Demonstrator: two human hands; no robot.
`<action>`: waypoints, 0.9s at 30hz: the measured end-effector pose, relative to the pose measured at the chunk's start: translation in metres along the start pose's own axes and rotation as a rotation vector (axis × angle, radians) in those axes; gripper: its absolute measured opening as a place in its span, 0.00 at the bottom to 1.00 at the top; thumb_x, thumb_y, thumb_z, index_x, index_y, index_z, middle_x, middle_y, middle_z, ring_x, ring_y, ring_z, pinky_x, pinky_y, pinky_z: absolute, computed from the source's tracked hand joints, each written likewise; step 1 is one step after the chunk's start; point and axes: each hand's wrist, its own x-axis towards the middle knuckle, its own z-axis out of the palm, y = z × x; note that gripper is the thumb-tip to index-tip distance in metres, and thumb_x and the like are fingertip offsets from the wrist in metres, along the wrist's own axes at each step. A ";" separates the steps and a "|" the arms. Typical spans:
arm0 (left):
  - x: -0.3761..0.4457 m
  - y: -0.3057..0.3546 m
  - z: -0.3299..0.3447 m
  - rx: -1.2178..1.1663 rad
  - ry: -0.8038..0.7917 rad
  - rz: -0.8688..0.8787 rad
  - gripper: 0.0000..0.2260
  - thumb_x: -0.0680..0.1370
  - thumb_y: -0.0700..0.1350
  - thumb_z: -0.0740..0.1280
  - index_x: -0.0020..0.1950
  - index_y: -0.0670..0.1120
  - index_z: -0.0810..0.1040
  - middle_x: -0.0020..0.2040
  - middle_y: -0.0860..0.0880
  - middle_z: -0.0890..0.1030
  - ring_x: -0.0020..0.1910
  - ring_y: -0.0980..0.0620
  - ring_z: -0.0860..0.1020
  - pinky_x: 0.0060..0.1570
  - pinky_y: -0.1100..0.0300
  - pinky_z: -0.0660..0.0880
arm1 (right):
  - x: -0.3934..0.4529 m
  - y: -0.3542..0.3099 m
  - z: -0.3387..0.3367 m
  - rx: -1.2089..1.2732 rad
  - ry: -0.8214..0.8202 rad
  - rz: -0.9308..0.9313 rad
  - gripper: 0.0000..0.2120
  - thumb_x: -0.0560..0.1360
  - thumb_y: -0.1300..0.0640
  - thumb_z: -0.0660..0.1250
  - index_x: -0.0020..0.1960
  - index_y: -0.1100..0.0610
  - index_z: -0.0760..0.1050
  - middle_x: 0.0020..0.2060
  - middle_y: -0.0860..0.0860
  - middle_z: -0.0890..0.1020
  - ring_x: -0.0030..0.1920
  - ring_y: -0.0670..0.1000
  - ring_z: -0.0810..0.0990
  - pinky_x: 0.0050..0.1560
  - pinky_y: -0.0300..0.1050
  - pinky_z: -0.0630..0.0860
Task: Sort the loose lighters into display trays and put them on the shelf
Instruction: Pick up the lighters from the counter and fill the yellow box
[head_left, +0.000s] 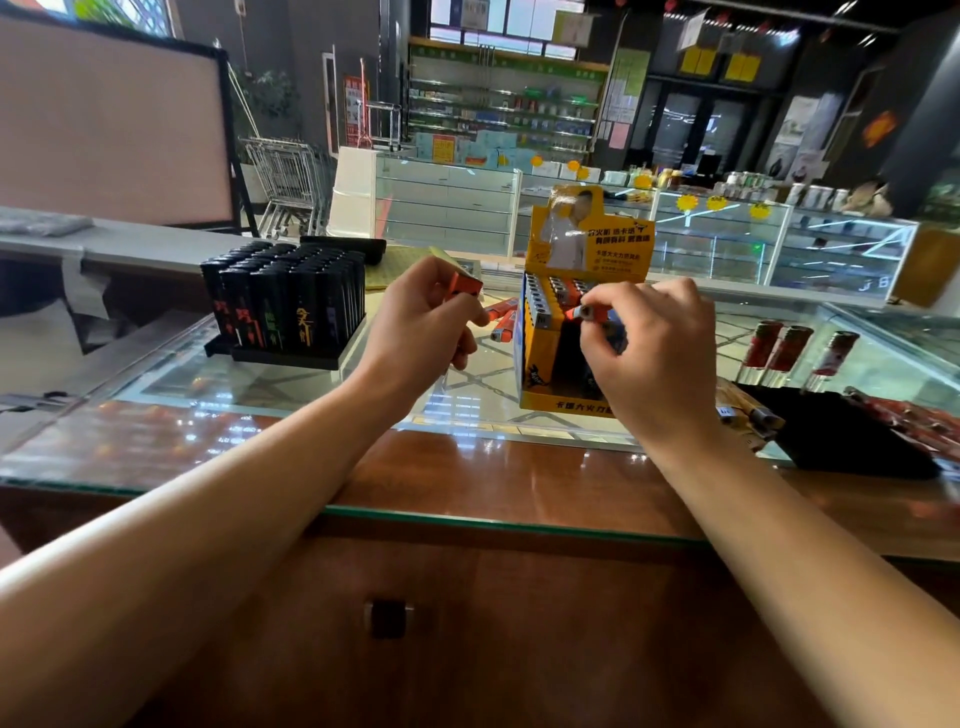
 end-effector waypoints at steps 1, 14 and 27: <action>0.000 0.000 0.000 0.007 0.001 -0.002 0.06 0.76 0.32 0.63 0.47 0.43 0.74 0.38 0.43 0.81 0.27 0.49 0.75 0.22 0.63 0.67 | -0.001 0.000 0.002 -0.029 -0.011 -0.008 0.05 0.75 0.58 0.69 0.49 0.55 0.81 0.38 0.48 0.84 0.44 0.56 0.74 0.46 0.49 0.63; 0.000 -0.001 -0.001 0.094 -0.035 0.001 0.05 0.76 0.34 0.66 0.51 0.37 0.76 0.43 0.38 0.82 0.28 0.51 0.75 0.23 0.65 0.68 | 0.011 -0.003 0.017 -0.248 -0.088 0.058 0.05 0.74 0.55 0.67 0.49 0.53 0.80 0.42 0.49 0.83 0.47 0.58 0.74 0.47 0.50 0.63; 0.001 -0.008 -0.003 0.124 -0.064 0.050 0.08 0.79 0.41 0.68 0.54 0.52 0.82 0.39 0.52 0.84 0.35 0.54 0.81 0.40 0.57 0.81 | 0.006 0.004 0.021 -0.201 -0.260 0.092 0.18 0.74 0.50 0.67 0.62 0.52 0.78 0.55 0.50 0.83 0.55 0.60 0.74 0.50 0.52 0.68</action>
